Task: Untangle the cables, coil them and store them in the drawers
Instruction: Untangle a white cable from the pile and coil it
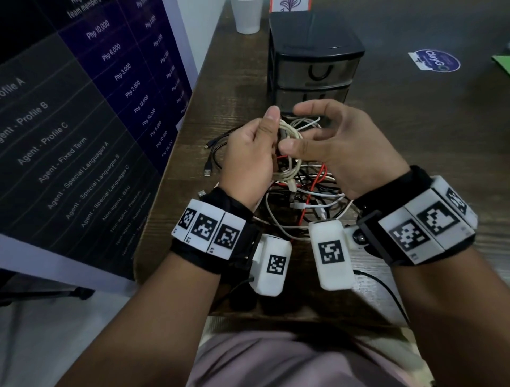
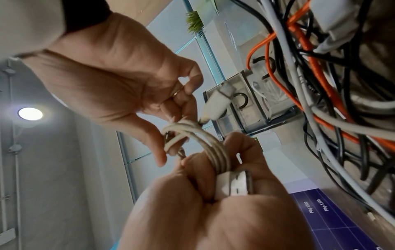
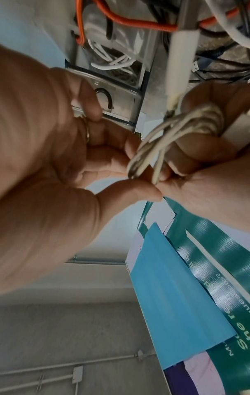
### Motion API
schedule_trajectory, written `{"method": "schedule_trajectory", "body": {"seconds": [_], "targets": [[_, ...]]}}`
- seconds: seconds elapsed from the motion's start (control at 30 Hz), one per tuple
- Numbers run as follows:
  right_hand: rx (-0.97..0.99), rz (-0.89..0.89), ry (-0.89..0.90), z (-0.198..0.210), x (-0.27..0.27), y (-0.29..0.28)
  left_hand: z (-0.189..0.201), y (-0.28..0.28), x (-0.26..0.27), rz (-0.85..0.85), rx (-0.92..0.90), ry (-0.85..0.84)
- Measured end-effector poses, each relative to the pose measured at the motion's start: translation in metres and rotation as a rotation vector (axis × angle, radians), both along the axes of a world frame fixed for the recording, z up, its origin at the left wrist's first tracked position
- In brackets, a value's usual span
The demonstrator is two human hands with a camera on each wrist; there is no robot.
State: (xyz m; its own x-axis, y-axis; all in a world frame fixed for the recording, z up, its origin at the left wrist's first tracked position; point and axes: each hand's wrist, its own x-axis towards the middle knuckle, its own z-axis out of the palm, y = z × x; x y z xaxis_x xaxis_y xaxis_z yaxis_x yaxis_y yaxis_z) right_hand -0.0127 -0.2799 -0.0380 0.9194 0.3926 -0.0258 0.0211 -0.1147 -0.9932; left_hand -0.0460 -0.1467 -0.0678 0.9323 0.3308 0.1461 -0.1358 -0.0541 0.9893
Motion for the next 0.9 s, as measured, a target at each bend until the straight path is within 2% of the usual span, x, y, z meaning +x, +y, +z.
{"method": "schedule_trajectory", "body": {"seconds": [0.23, 0.37, 0.5, 0.67, 0.77, 0.9], "targets": [[-0.004, -0.002, -0.011, -0.002, -0.002, 0.003, -0.009, 0.0, 0.001, -0.056, -0.006, 0.033], [-0.042, 0.068, -0.056, -0.004, -0.006, 0.007, -0.008, 0.0, 0.001, -0.06, -0.072, 0.035], [-0.142, 0.049, -0.208, -0.004, -0.008, 0.005, -0.012, 0.005, 0.003, 0.001, 0.01, 0.007], [-0.299, -0.092, -0.394, -0.013, -0.001, 0.004, -0.013, 0.01, 0.005, 0.049, 0.034, 0.024], [-0.296, -0.138, -0.401, -0.014, 0.001, 0.003, -0.013, 0.012, 0.004, 0.091, 0.119, 0.026], [-0.296, -0.069, -0.368, -0.006, 0.002, -0.002, -0.011, 0.016, 0.004, 0.134, 0.234, -0.051]]}}
